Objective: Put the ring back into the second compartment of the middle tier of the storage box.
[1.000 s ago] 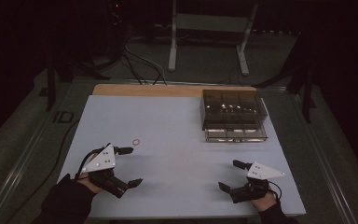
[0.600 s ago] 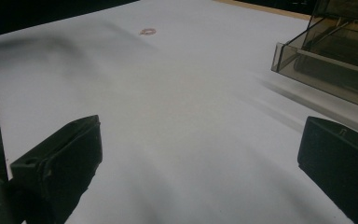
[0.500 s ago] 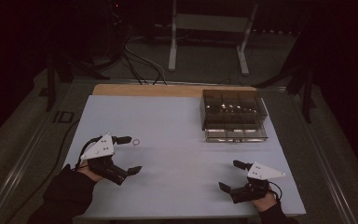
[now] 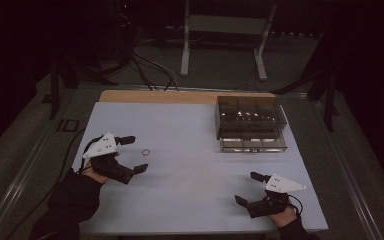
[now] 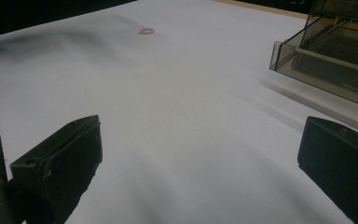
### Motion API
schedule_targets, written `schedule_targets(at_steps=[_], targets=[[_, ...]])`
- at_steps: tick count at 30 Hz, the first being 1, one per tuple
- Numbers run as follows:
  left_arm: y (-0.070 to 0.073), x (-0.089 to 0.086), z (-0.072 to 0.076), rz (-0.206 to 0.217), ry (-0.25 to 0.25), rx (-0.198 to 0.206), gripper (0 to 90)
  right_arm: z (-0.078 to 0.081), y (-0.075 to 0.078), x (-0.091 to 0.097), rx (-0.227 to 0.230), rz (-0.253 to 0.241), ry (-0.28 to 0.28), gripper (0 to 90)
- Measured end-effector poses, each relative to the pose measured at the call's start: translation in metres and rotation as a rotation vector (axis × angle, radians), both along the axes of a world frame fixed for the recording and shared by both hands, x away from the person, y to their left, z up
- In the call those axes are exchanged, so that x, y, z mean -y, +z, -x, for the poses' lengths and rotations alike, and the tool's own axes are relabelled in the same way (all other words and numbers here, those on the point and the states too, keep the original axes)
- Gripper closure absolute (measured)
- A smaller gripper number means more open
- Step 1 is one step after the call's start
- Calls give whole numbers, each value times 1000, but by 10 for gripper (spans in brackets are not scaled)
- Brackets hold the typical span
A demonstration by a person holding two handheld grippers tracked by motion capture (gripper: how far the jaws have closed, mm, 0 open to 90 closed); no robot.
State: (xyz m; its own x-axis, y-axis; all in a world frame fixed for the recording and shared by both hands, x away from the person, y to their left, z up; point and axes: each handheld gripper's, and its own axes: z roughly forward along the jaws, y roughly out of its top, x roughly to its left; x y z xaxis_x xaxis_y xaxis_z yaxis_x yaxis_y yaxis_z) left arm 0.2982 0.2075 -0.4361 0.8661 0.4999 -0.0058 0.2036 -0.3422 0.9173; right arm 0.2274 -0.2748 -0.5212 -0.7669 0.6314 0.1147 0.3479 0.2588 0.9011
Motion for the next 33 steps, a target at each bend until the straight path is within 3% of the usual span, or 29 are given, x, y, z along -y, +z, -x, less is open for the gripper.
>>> schedule_targets(at_steps=[10, 16, 22, 27, 33], targets=[[5, -3, -19, -9, 57, 30, 10, 0, 0, 0, -1, 1, 0, 0], [-1, -2, -33, -19, 78, -1, 10, 0, 0, 0, -3, -5, 0, 0], [-15, -1, -44, 3, 94, -11, 10, 0, 1, 1, 0, -17, -2, 0], [-28, 1, -52, -33, 118, -32, 10, 0, 2, 2, 2, -18, -4, 0], [-42, 1, -61, -53, 180, -91, 22, 0, 1, 1, -2, -14, 4, 0]])
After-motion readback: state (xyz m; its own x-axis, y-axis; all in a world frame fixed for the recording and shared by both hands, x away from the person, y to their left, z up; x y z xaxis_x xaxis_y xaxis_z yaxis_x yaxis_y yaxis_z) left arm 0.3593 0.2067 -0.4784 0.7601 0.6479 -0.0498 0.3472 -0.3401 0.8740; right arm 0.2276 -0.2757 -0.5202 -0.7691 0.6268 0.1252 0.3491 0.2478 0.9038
